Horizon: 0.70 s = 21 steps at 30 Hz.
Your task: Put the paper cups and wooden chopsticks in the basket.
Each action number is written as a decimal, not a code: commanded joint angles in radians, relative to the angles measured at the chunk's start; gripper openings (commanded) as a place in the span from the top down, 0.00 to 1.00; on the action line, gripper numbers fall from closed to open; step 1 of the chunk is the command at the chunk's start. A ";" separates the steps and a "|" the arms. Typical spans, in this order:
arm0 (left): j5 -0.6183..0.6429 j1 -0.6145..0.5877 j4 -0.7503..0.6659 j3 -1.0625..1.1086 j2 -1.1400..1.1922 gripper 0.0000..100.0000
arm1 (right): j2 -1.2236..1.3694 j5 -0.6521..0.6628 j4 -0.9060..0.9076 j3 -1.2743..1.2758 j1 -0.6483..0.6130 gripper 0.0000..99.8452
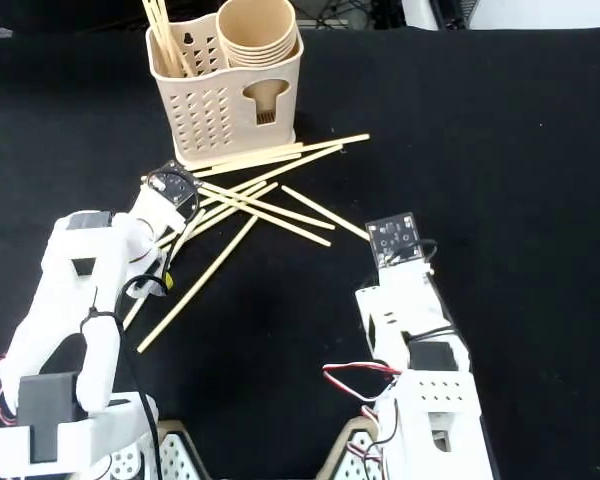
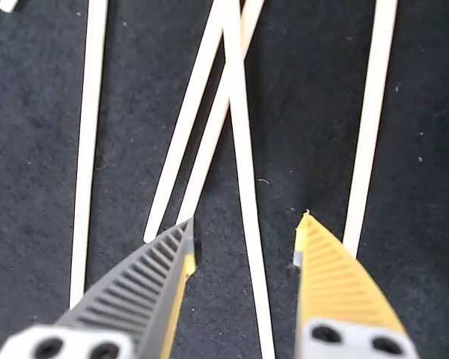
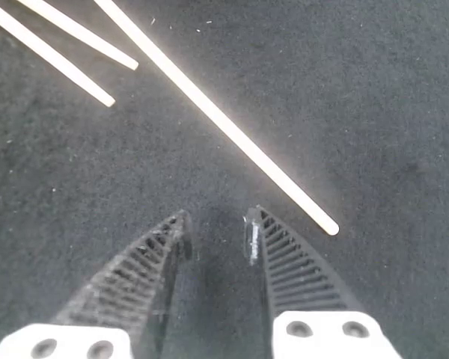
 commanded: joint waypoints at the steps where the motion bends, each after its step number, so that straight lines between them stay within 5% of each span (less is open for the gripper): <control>1: -0.003 -0.005 -0.003 -0.035 0.014 0.78 | -0.012 0.002 -0.018 -0.004 -0.008 0.86; 11: 0.002 0.140 0.235 -0.117 0.025 0.78 | -0.012 0.002 -0.018 -0.004 -0.008 0.86; 21: -0.005 0.148 -0.025 0.044 0.035 0.78 | -0.012 0.002 -0.018 -0.004 -0.008 0.86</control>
